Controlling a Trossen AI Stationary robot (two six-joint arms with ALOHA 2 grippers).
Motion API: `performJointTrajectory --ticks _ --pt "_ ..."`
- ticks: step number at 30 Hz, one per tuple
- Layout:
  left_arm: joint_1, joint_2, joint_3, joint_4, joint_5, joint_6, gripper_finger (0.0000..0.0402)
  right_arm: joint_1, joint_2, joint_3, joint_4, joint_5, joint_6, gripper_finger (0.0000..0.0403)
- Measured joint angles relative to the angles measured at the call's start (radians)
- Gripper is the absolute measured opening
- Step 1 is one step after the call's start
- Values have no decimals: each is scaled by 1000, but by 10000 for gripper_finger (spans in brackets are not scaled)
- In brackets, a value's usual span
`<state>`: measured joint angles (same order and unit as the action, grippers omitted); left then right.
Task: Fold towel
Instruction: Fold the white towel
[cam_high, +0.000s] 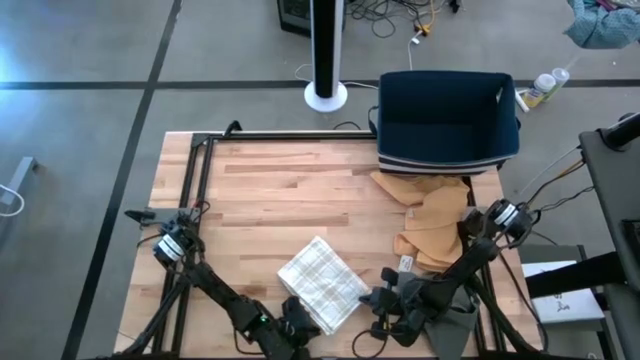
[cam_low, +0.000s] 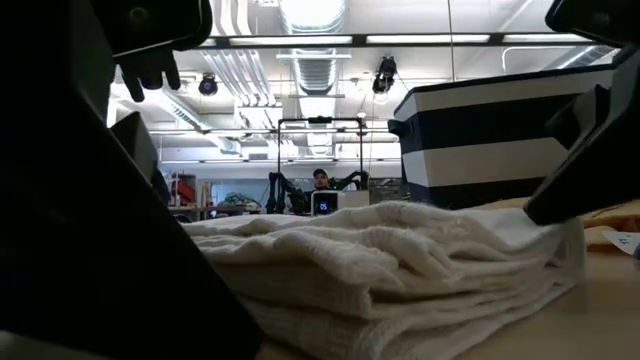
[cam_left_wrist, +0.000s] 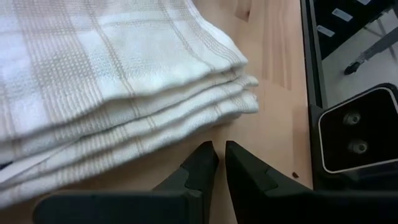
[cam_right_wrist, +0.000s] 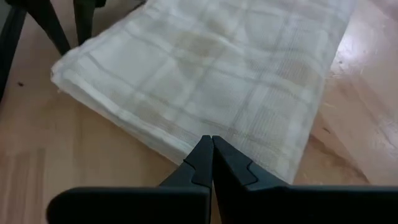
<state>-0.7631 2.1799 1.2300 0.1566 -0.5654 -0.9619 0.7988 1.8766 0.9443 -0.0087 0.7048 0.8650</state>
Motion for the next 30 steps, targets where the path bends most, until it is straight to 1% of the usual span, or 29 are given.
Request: performJointTrajectory --ticks 4,9,13,17,19,22,25,28,30 --pt "8 0 -2 0 3 13 37 3 -22 2 -16 -9 -8 0" --pt "11 1 -2 1 2 20 37 11 -89 18 -141 18 0 0" --pt "16 1 -2 2 2 33 37 5 -89 11 -200 45 31 0" --pt "21 2 -5 2 2 33 37 -6 -43 2 -184 42 82 0" --pt "22 2 -5 2 1 34 37 -10 -15 2 -147 20 74 0" --pt "23 3 -5 2 -2 36 37 -11 16 2 -139 -5 70 0" --pt "23 3 -6 1 -2 39 37 -12 15 3 -139 -8 76 0" --pt "24 3 -7 1 -3 45 37 -11 -12 14 -162 -21 32 0" --pt "24 3 -7 1 -9 52 37 -9 -42 31 -173 -6 3 0"
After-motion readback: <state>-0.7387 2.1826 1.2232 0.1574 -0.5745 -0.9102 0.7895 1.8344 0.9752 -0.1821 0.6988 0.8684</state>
